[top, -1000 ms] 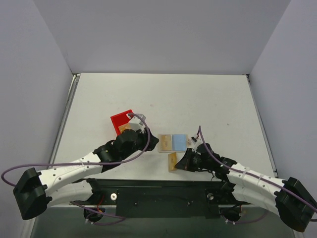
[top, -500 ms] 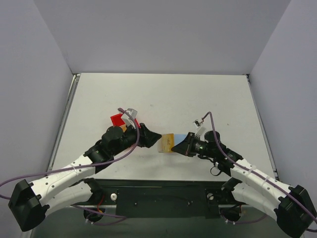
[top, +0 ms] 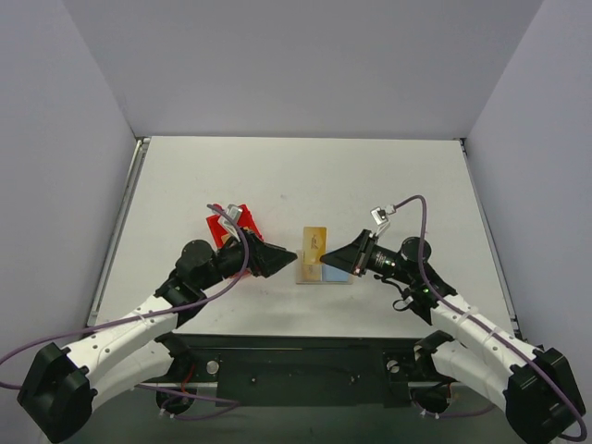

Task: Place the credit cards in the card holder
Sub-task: Pick up the credit card at the corner of the board.

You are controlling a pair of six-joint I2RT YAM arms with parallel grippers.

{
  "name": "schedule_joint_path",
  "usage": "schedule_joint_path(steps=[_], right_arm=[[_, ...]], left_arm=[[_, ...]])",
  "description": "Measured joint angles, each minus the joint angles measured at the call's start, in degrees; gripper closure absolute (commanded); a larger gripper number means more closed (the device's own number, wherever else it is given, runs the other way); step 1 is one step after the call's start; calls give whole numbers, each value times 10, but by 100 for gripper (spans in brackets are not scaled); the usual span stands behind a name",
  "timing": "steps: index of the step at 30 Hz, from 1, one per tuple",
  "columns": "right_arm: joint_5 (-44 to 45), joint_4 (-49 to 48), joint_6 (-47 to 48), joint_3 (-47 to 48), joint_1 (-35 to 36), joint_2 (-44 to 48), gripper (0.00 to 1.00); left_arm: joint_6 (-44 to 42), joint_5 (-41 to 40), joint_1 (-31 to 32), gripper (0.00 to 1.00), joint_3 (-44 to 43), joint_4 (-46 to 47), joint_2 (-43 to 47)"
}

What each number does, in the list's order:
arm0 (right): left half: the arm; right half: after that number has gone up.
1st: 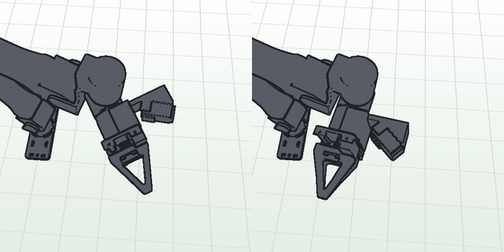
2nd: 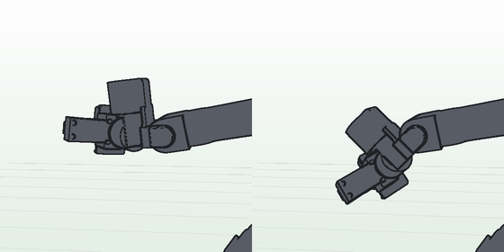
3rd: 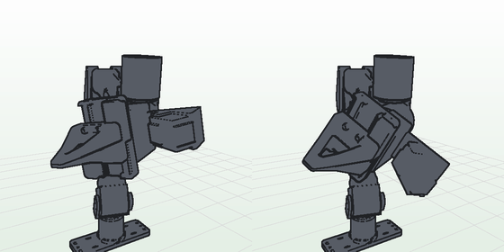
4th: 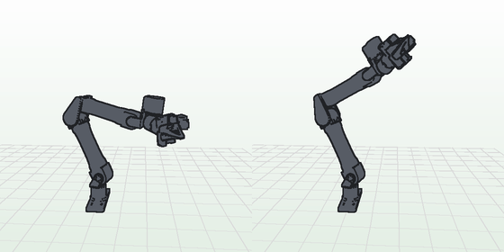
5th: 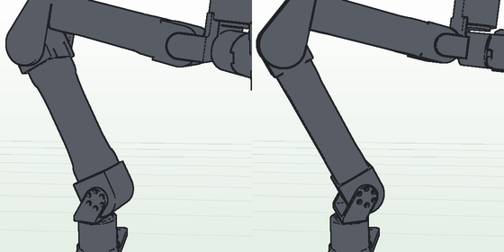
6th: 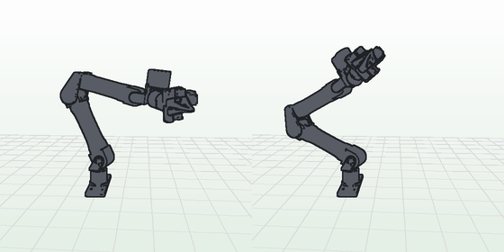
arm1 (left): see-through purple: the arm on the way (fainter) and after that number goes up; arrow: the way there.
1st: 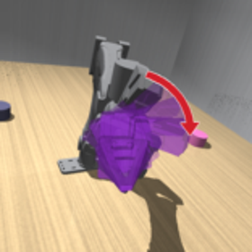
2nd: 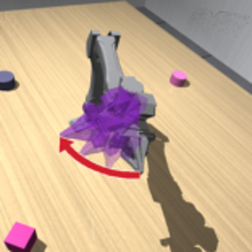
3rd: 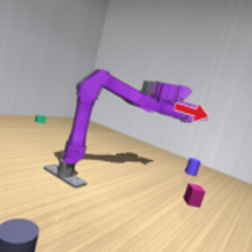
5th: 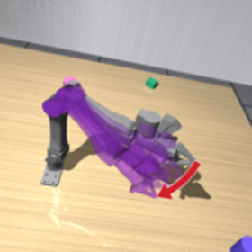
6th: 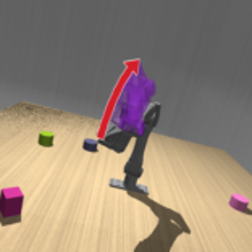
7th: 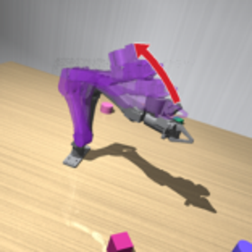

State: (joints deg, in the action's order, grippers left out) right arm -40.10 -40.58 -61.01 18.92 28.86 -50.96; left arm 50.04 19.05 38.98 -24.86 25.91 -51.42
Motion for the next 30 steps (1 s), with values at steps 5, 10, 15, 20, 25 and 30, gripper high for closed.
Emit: schedule_joint_path(steps=[5, 10, 15, 20, 25, 30], right_arm=[[-39, -49, -24, 0, 0, -25, 100], [-63, -66, -38, 0, 0, -38, 100], [-75, -77, -40, 0, 1, -38, 100], [-83, -78, -38, 5, 10, -46, 100], [-84, -76, -33, 12, 21, -51, 100], [-83, -69, -26, 12, 24, -51, 100]], left_arm=[[14, 22, -1, 21, 0, 42, -11], [29, 38, -1, 24, 0, 81, -38], [36, 49, -1, 28, 1, 97, -51], [39, 55, -1, 41, 1, 113, -58], [40, 66, -1, 55, 0, 119, -74], [40, 75, -1, 80, -1, 121, -83]])
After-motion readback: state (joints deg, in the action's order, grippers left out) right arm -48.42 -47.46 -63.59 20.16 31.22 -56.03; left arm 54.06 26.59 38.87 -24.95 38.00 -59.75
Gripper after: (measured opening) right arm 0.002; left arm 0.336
